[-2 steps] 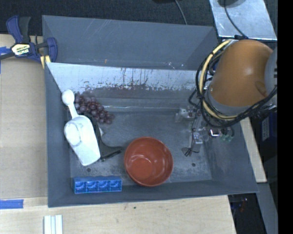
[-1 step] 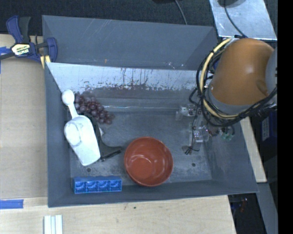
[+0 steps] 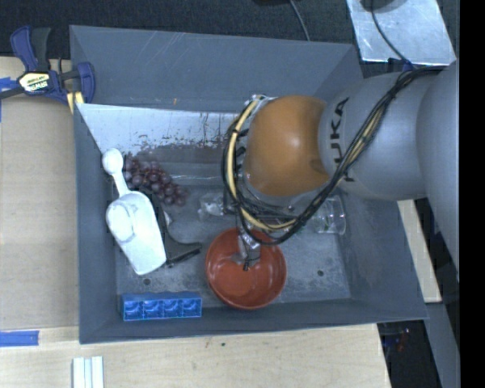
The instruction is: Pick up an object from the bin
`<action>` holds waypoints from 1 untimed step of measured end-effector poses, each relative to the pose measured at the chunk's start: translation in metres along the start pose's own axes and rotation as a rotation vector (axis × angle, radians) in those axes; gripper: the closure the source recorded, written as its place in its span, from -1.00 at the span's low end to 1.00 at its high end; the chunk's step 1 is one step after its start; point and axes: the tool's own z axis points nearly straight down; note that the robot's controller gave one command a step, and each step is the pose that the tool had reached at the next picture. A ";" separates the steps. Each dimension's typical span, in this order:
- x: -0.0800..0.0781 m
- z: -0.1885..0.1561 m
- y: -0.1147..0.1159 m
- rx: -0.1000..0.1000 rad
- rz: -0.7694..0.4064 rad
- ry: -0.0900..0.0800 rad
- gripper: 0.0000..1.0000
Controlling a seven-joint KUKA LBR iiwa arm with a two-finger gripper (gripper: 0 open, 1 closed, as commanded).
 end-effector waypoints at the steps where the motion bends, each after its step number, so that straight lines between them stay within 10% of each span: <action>1: 0.064 -0.059 0.011 0.002 0.201 -0.001 -1.00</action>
Offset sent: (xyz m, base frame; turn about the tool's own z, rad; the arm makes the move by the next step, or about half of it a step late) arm -0.0738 0.0703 0.0069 -0.3641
